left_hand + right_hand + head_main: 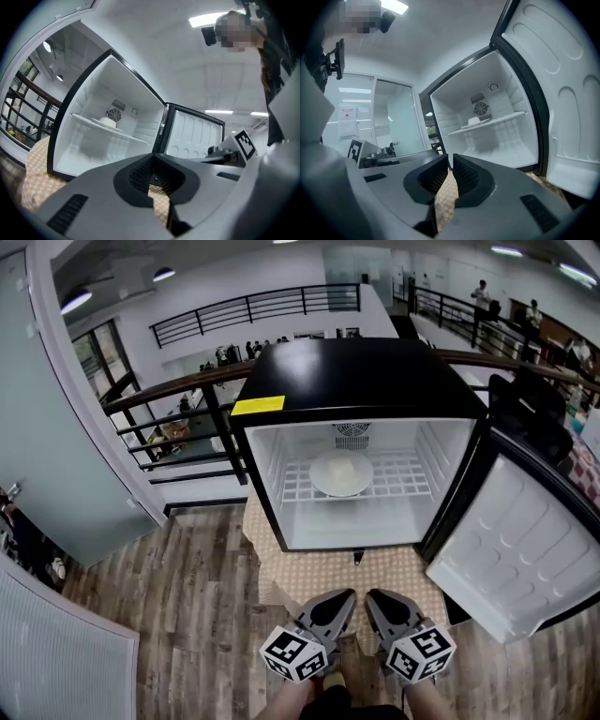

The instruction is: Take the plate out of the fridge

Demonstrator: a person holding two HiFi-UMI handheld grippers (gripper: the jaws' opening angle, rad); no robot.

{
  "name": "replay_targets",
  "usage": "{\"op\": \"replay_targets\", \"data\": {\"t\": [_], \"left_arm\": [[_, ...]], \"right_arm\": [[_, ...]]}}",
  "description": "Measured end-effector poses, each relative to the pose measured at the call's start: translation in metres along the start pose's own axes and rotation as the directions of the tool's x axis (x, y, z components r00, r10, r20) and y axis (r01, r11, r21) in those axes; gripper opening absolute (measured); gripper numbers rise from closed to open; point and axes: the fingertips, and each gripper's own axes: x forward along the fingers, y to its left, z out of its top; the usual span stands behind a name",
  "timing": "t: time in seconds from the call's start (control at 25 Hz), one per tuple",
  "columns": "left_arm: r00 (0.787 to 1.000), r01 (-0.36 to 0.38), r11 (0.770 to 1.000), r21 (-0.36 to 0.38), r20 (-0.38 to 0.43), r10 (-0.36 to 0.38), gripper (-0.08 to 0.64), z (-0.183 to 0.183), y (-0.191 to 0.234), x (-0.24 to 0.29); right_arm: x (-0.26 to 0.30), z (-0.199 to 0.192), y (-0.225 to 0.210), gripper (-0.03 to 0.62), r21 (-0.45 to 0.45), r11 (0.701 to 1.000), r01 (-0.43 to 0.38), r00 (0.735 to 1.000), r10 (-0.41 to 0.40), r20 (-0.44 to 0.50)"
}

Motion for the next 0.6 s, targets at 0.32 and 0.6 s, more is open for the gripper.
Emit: {"op": "replay_targets", "data": {"t": [0.32,0.6], "left_arm": [[1.0,-0.003,1.0,-0.028,-0.007,0.003,0.011,-0.006,0.019,0.002],[1.0,-0.015,0.998,-0.054,-0.01,0.014,0.011,-0.012,0.029,0.006]], "right_arm": [[0.019,-0.007,-0.006,0.051,0.01,1.0,0.019,1.0,-0.019,-0.009],[0.028,-0.006,-0.017,0.05,0.015,0.999,0.033,0.999,-0.033,-0.005]]}}
